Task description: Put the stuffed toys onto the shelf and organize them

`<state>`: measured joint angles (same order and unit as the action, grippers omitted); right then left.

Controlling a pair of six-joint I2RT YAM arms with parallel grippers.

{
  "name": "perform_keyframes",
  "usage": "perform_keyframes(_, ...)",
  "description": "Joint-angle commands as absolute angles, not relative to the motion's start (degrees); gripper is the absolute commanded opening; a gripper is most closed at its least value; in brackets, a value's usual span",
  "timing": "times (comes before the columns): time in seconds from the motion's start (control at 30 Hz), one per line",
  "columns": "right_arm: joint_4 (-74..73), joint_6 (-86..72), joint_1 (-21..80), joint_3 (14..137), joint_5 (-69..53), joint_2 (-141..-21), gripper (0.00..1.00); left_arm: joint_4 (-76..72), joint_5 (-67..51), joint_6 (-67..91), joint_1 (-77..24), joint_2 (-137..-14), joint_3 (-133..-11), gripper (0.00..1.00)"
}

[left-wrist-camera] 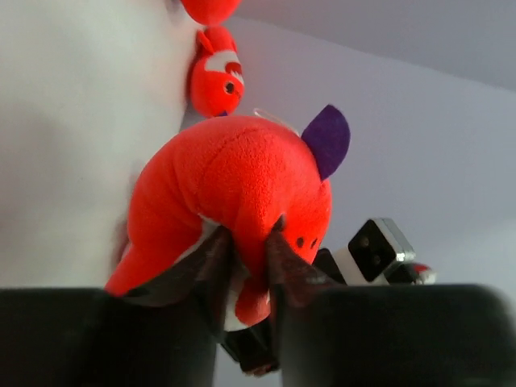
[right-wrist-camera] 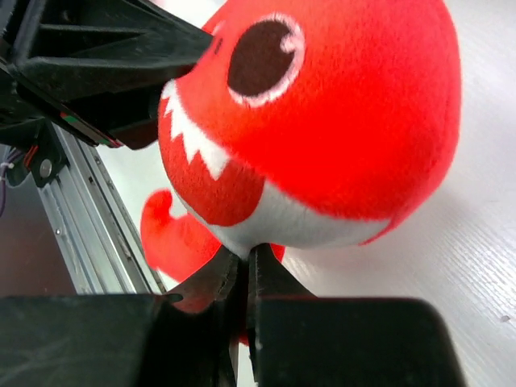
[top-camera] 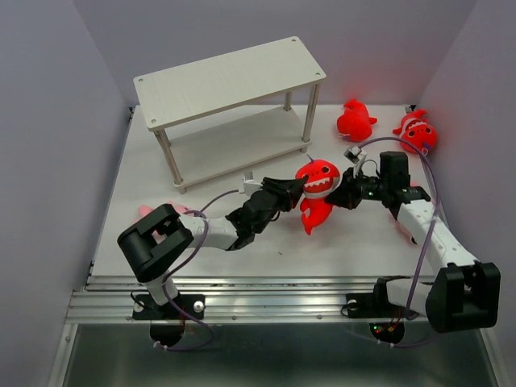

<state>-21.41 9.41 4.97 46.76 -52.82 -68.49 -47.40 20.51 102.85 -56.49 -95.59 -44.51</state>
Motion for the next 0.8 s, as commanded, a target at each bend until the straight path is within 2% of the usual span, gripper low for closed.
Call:
perform_keyframes(0.0,-15.6,6.5,5.6,47.8,-52.0,-62.9,0.01,-77.7,7.6,84.4,-55.6,-93.3,-35.7,0.47)
perform_keyframes(0.03,-15.6,6.2,5.6,47.8,-52.0,-62.3,0.01,-81.2,5.8,82.5,-55.2,-93.1,-33.8,0.53)
perform_keyframes(0.07,-15.7,5.8,5.1,47.6,-52.1,-61.7,0.01,-86.0,2.2,80.6,-54.4,-92.8,-30.7,0.74)
perform_keyframes(0.1,-15.7,5.6,5.1,47.5,-52.2,-61.2,0.01,-87.0,0.5,76.5,-54.1,-92.0,-29.6,0.83)
perform_keyframes(0.17,-15.9,5.0,4.6,47.3,-52.6,-60.0,0.01,-82.1,-3.1,72.5,-54.0,-90.2,-27.6,0.89)
perform_keyframes(0.4,-16.8,3.3,3.0,48.2,-55.0,-60.8,0.01,-52.6,-0.6,52.0,-56.6,-75.9,-29.6,0.94)
perform_keyframes(0.57,-16.7,2.4,3.0,49.7,-57.6,-63.5,0.01,-48.8,-3.3,46.4,-56.9,-74.1,-32.0,0.95)
perform_keyframes(0.77,-16.6,1.7,3.0,51.4,-60.5,-64.4,0.01,-46.2,-2.6,44.9,-59.4,-78.9,-35.6,0.94)
